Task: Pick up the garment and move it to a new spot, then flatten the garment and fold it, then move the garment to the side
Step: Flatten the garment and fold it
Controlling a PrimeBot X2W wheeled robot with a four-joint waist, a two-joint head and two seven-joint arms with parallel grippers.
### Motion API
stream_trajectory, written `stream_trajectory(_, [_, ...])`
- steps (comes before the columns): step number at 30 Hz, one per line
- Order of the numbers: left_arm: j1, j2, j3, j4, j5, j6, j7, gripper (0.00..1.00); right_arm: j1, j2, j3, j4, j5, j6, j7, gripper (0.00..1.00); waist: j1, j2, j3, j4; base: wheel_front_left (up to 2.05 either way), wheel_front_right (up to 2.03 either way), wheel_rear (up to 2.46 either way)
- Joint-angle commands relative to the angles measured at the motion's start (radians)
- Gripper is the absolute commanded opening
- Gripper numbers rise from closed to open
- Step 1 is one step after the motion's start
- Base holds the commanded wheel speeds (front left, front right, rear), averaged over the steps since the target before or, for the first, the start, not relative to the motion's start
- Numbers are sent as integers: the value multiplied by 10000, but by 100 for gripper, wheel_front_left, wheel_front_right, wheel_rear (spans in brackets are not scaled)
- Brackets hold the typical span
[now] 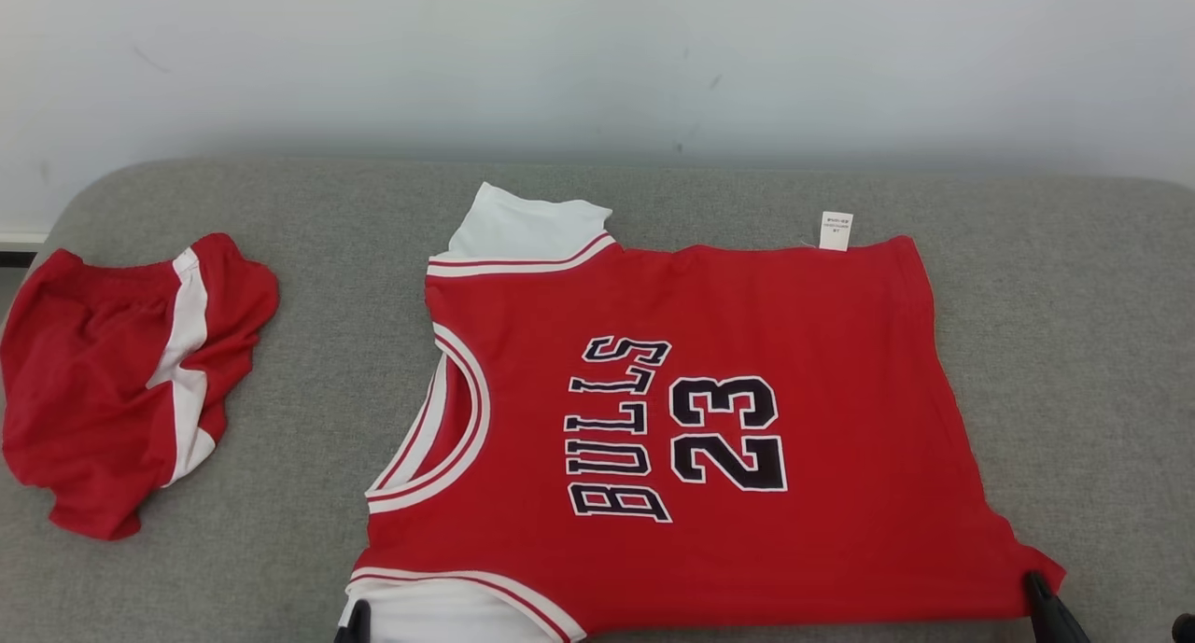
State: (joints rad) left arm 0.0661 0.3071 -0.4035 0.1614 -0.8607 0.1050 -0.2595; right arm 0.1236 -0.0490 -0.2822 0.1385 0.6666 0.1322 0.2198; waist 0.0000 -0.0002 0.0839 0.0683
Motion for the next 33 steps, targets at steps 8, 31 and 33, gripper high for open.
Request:
stream_trajectory(8, [-590, -78, 421, -67, 253, -321, -51, 0, -494, -27, 105, -275, 147, -29, -178, 0, 0, 2, 152, -92, 0, 0, 0])
stream_trajectory(31, [-5151, -143, 199, 3750, 166, -1442, 1168, 0, -6043, -19, 573, 4629, -1732, -29, -412, 0, 0, 2, 993, -523, 0, 0, 0])
stream_trajectory(33, [-5436, -223, 165, 4144, 197, -1568, 1074, 0, -6367, -19, 608, 5052, -1844, -29, -582, 0, 0, 2, 1074, -511, 0, 0, 0])
